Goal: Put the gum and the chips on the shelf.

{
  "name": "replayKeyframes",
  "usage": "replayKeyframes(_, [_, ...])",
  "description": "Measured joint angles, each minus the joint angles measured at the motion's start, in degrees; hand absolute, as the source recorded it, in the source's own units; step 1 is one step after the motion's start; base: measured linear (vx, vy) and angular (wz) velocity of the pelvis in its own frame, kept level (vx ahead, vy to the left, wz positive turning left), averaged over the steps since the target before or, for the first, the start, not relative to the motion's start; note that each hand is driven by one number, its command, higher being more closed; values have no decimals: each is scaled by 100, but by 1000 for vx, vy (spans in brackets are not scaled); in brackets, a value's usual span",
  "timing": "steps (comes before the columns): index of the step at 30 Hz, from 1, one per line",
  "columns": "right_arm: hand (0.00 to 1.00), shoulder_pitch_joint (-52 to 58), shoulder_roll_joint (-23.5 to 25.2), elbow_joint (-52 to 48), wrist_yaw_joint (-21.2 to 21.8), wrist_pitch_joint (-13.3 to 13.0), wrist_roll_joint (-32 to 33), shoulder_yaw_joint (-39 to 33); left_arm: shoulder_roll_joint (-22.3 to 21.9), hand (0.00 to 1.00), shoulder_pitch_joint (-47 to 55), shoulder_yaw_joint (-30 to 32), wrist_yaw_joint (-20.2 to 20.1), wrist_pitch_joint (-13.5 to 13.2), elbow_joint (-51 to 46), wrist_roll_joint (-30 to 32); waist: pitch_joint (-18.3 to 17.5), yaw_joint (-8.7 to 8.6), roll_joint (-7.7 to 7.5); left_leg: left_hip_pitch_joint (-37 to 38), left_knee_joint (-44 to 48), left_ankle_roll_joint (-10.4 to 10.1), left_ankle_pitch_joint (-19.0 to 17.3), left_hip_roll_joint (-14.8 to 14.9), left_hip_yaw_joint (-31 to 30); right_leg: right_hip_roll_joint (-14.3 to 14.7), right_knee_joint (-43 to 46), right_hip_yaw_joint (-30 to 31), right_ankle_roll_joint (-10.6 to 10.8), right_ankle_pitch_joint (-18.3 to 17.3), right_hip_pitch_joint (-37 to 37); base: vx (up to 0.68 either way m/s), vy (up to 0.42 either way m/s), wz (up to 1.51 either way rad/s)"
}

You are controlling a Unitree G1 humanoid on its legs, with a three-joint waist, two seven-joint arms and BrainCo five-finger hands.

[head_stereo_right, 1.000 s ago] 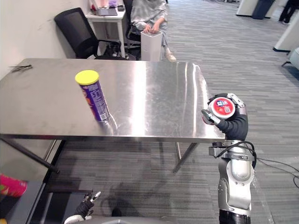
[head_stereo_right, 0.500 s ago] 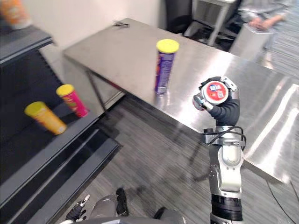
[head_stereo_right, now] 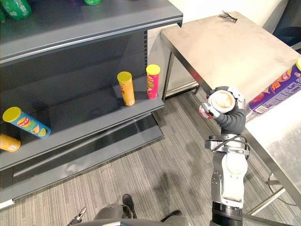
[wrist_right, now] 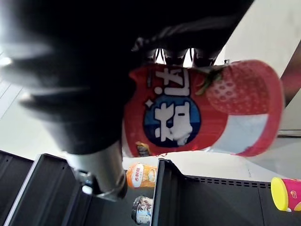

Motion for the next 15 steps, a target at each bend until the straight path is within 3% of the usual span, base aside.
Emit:
replayKeyframes(5, [100, -74, 97, 82, -152, 0, -47, 121, 98, 0, -243, 3, 49, -109, -32, 8, 290, 47, -207, 9, -95, 9, 11, -9, 99, 23, -54, 299, -2, 25, -121, -35, 42, -12])
replayKeyframes(15, [100, -114, 92, 131, 49, 15, -217, 361, -27, 0, -241, 227, 2, -117, -83, 7, 361, 153, -196, 182, -744, -32, 438, -146, 121, 170, -330, 428, 79, 79, -194, 8, -15, -1])
